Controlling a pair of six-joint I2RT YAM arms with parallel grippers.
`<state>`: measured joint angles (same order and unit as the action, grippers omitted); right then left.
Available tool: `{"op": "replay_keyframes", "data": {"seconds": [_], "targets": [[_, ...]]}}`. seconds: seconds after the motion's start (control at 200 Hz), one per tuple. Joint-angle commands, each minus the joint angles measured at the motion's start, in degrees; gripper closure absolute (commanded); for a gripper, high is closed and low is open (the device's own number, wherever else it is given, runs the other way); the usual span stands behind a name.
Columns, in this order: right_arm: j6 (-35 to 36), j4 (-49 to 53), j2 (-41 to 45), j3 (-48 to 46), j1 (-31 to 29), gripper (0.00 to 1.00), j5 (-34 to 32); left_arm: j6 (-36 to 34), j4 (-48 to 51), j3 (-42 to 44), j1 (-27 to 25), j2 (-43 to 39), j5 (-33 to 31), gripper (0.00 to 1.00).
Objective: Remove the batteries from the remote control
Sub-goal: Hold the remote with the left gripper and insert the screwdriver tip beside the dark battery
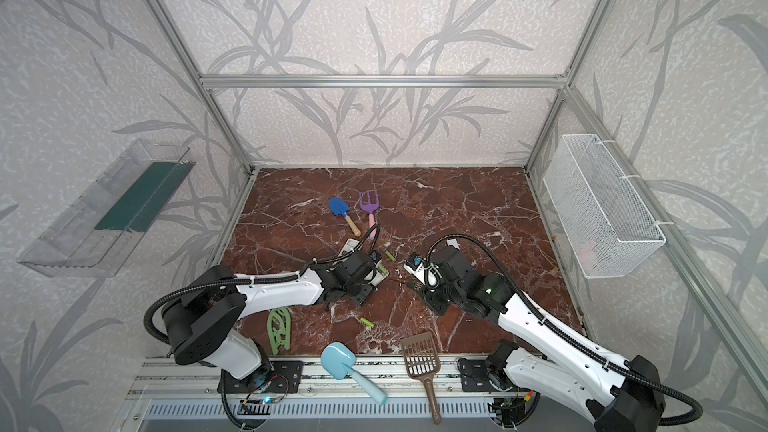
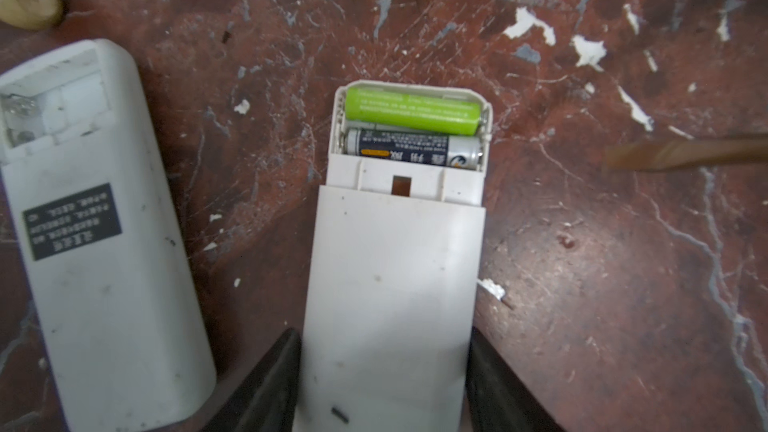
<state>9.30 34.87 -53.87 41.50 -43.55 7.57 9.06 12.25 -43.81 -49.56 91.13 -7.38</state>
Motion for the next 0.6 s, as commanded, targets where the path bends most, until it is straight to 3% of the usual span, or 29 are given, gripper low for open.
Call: {"op": "replay_keyframes", "data": {"seconds": [0.0, 0.3, 0.595], "targets": [[2.0, 0.2, -0.5, 1.0, -0.3, 1.0, -1.4, 0.9, 2.0, 2.3, 0.2, 0.7, -2.8, 0.4], [1.9, -11.2, -1.1, -3.2, -0.7, 1.0, 0.3, 0.3, -2.1, 5.6, 0.2, -1.0, -0.6, 0.41], [5.5, -9.4, -2.2, -2.9, -1.9, 1.0, -0.6, -1.2, -5.6, 7.9, 0.2, -1.8, 1.0, 0.43]]}}
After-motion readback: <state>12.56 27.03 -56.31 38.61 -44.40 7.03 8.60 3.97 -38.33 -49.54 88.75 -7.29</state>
